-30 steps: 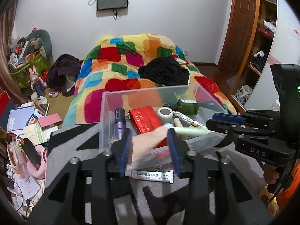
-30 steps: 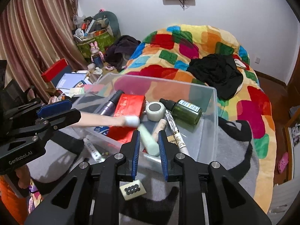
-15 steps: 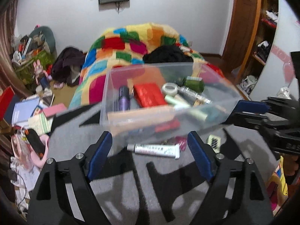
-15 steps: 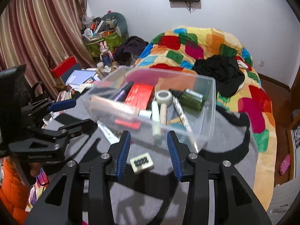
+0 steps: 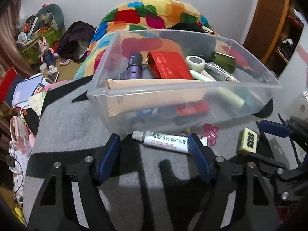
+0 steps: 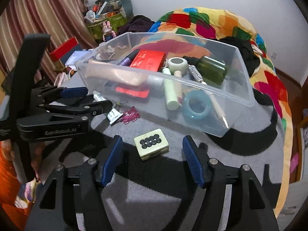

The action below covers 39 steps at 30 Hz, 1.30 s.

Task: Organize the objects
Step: 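Move the left tool toward the white ointment tube while the right tool approaches the dotted block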

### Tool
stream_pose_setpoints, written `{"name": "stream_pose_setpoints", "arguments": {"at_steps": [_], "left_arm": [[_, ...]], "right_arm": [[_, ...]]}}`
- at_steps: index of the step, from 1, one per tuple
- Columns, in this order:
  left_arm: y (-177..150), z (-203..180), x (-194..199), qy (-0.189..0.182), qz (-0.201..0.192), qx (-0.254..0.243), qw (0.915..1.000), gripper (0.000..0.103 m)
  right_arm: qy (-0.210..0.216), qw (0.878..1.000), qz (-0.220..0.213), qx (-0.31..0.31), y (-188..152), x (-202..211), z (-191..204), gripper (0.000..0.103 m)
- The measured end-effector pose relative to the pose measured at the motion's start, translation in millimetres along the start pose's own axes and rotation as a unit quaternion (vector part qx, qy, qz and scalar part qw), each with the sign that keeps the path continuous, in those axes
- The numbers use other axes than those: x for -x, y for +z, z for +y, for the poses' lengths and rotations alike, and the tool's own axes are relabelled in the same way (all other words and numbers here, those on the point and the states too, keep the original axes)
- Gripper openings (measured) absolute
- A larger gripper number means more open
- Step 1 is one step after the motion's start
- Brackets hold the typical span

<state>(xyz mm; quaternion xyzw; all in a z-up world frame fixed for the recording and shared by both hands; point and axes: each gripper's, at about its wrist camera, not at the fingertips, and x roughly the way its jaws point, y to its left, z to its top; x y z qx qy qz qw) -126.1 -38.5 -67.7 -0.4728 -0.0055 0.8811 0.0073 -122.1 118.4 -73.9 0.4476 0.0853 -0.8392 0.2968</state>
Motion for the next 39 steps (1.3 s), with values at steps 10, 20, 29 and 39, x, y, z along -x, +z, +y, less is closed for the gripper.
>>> {"name": "stream_pose_setpoints", "arguments": {"at_steps": [10, 20, 29, 39], "left_arm": [[-16, 18, 14, -0.049, 0.019, 0.015, 0.9985, 0.043], [13, 9, -2, -0.009, 0.021, 0.069, 0.9974, 0.06], [2, 22, 0, -0.043, 0.046, 0.075, 0.9952, 0.056], [-9, 32, 16, -0.079, 0.056, 0.074, 0.9925, 0.036]], "right_arm": [[-0.011, 1.0, 0.016, 0.006, -2, -15, 3, 0.061], [-0.004, 1.0, 0.011, 0.003, -1, -14, 3, 0.061], [-0.006, 1.0, 0.001, -0.006, -1, -11, -2, 0.061], [-0.015, 1.0, -0.001, 0.002, 1, -13, -1, 0.061]]}}
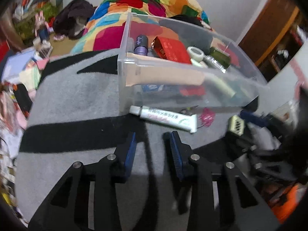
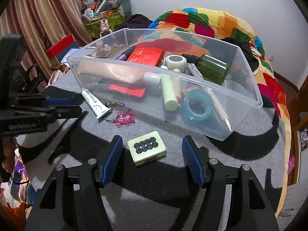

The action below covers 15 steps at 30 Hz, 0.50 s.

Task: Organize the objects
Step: 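Move the left tool toward the white ointment tube while the right tool approaches the dotted block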

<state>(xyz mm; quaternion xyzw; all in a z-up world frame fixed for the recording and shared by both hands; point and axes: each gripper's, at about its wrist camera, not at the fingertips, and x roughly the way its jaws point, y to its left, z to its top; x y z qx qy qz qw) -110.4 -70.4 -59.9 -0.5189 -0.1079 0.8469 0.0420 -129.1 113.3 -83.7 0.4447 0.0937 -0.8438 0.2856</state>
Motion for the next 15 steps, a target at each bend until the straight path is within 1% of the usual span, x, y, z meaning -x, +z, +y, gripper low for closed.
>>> {"name": "stream_pose_setpoints", "arguments": {"at_steps": [2, 4, 5, 6, 8, 9, 11, 13, 15], "left_arm": [[6, 2, 0, -0.007, -0.007, 0.025, 0.9996, 0.037], [12, -1, -3, -0.004, -0.012, 0.041, 0.9991, 0.042], [14, -3, -6, -0.001, -0.013, 0.048, 0.9988, 0.048], [16, -5, -10, 0.003, -0.013, 0.051, 0.9986, 0.05], [21, -11, -21, 0.02, -0.006, 0.05, 0.9985, 0.05], [21, -12, -24, 0.028, -0.005, 0.049, 0.9984, 0.054], [20, -17, -26, 0.043, -0.015, 0.036, 0.9983, 0.055], [19, -16, -25, 0.039, -0.012, 0.033, 0.9986, 0.054], [16, -11, -22, 0.034, -0.013, 0.032, 0.9988, 0.048]], "right_arm": [[-0.001, 1.0, 0.001, 0.0, 0, -1, 0, 0.061], [0.0, 1.0, 0.002, 0.0, 0, -1, 0, 0.061], [0.001, 1.0, 0.002, -0.001, 0, -1, 0, 0.061], [0.002, 1.0, 0.002, -0.001, -1, 0, -1, 0.061], [0.004, 1.0, 0.0, -0.002, -2, 0, -2, 0.061], [0.005, 1.0, 0.0, -0.003, -2, 1, -2, 0.061], [0.006, 1.0, -0.001, -0.006, -2, 1, -3, 0.061], [0.009, 1.0, -0.002, -0.01, -2, 1, -5, 0.061], [0.011, 1.0, -0.003, -0.012, -2, 1, -6, 0.061]]}}
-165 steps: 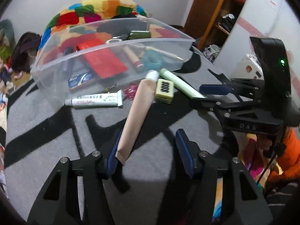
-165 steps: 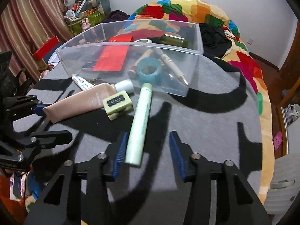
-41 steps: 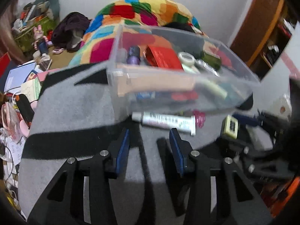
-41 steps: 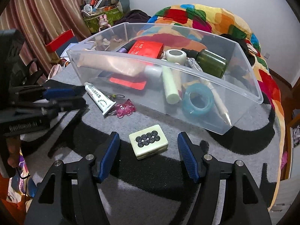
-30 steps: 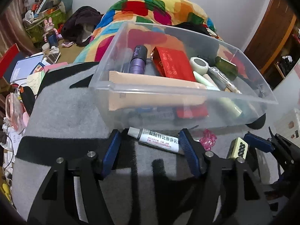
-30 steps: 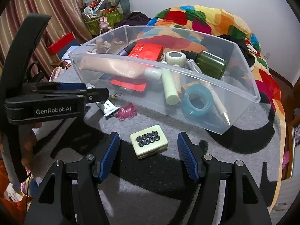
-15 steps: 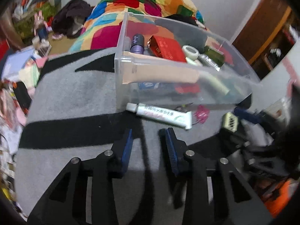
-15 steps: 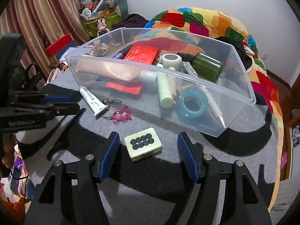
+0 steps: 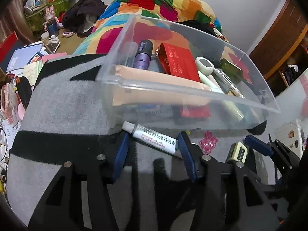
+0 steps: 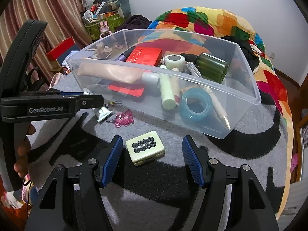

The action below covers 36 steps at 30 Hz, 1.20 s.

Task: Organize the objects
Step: 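Move the left tool toward the white ointment tube while the right tool approaches the dotted block, then grasp the white ointment tube with the left tool while the right tool grasps the dotted eraser block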

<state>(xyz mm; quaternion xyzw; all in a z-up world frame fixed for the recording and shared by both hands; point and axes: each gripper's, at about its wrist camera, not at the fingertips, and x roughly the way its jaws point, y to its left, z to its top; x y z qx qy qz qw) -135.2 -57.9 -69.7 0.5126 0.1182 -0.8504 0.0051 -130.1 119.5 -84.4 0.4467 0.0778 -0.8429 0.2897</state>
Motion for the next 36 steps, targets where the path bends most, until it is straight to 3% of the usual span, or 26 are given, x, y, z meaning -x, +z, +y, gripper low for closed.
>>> {"name": "stream_pose_setpoints", "arguments": {"at_steps": [8, 9, 11, 16, 21, 26, 31, 33, 36], "left_arm": [[-13, 19, 15, -0.017, 0.007, -0.006, 0.9998, 0.041], [-15, 19, 17, -0.016, 0.009, -0.013, 0.9998, 0.032], [-23, 18, 19, 0.0, 0.009, -0.041, 0.9991, 0.028], [-34, 21, 36, -0.022, 0.014, -0.059, 0.9979, 0.028], [-33, 4, 54, -0.002, -0.029, -0.119, 0.9924, 0.029], [-23, -24, 45, 0.012, -0.045, -0.206, 0.9774, 0.048], [-12, -33, 12, 0.012, -0.001, -0.259, 0.9657, 0.056], [-10, -30, 2, 0.023, 0.003, -0.28, 0.9598, 0.068], [-4, -24, -6, -0.005, 0.024, -0.274, 0.9615, 0.069]], "right_arm": [[-0.006, 1.0, -0.003, 0.014, 0, 0, 5, 0.057], [-0.007, 1.0, -0.002, 0.015, 0, 0, 6, 0.056], [-0.008, 1.0, 0.0, 0.016, 0, -1, 6, 0.052], [-0.008, 1.0, 0.002, 0.017, -1, -2, 6, 0.049], [0.001, 1.0, 0.006, 0.01, 0, -3, 4, 0.049], [0.007, 1.0, 0.008, 0.004, 0, -2, 1, 0.049], [0.006, 1.0, 0.009, 0.009, 0, -2, 1, 0.049], [0.001, 1.0, 0.011, 0.018, 0, -2, 2, 0.049], [-0.007, 0.999, 0.014, 0.034, 2, -5, 3, 0.049]]}}
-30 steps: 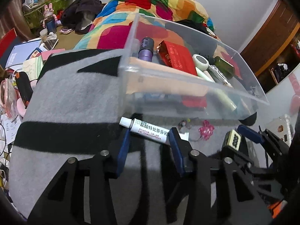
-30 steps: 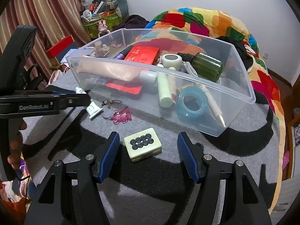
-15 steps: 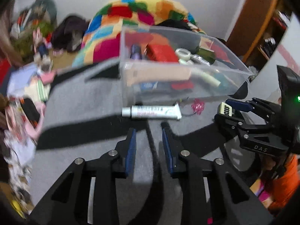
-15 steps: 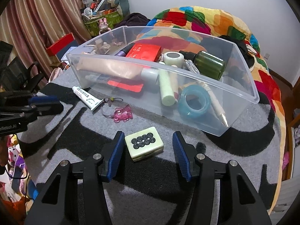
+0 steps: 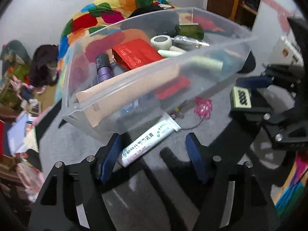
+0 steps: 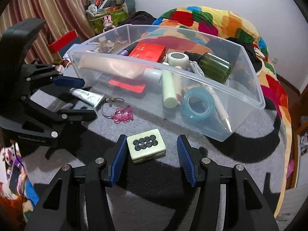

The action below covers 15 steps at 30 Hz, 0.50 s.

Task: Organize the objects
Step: 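Grasp the white ointment tube with the left tool while the right tool grasps the dotted eraser block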

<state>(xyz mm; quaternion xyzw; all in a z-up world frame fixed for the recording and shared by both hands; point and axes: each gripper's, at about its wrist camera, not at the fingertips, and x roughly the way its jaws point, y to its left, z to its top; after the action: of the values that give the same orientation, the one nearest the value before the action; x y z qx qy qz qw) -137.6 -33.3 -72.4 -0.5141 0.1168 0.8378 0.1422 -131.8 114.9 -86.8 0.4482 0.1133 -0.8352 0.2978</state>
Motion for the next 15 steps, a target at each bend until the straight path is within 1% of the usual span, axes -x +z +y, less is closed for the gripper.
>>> {"name": "stream_pose_setpoints", "arguments": {"at_steps": [3, 4, 5, 8, 10, 12, 15], "left_arm": [[0, 13, -3, -0.033, 0.01, 0.021, 0.9992, 0.069], [-2, 16, -3, -0.038, 0.01, 0.026, 0.9989, 0.068], [-5, 18, -1, -0.041, 0.008, 0.029, 0.9987, 0.064], [-12, 20, 4, -0.044, 0.004, 0.04, 0.9982, 0.051], [-17, 19, 10, -0.031, -0.003, 0.051, 0.9982, 0.042], [-21, 18, 14, -0.029, -0.012, 0.06, 0.9977, 0.026], [-34, 14, 21, -0.025, -0.026, 0.074, 0.9966, 0.02]], "right_arm": [[-0.003, 1.0, 0.002, 0.013, 2, -2, 1, 0.049], [-0.001, 1.0, 0.002, 0.016, 2, -2, 1, 0.044], [0.003, 1.0, 0.002, 0.019, 2, -2, 1, 0.038], [0.009, 1.0, 0.0, 0.018, 1, -1, 1, 0.031], [0.012, 1.0, -0.001, 0.014, 1, 0, 0, 0.031], [0.019, 1.0, -0.002, 0.005, -1, 2, -1, 0.031], [0.03, 1.0, -0.007, -0.004, -3, 7, -1, 0.031]]}}
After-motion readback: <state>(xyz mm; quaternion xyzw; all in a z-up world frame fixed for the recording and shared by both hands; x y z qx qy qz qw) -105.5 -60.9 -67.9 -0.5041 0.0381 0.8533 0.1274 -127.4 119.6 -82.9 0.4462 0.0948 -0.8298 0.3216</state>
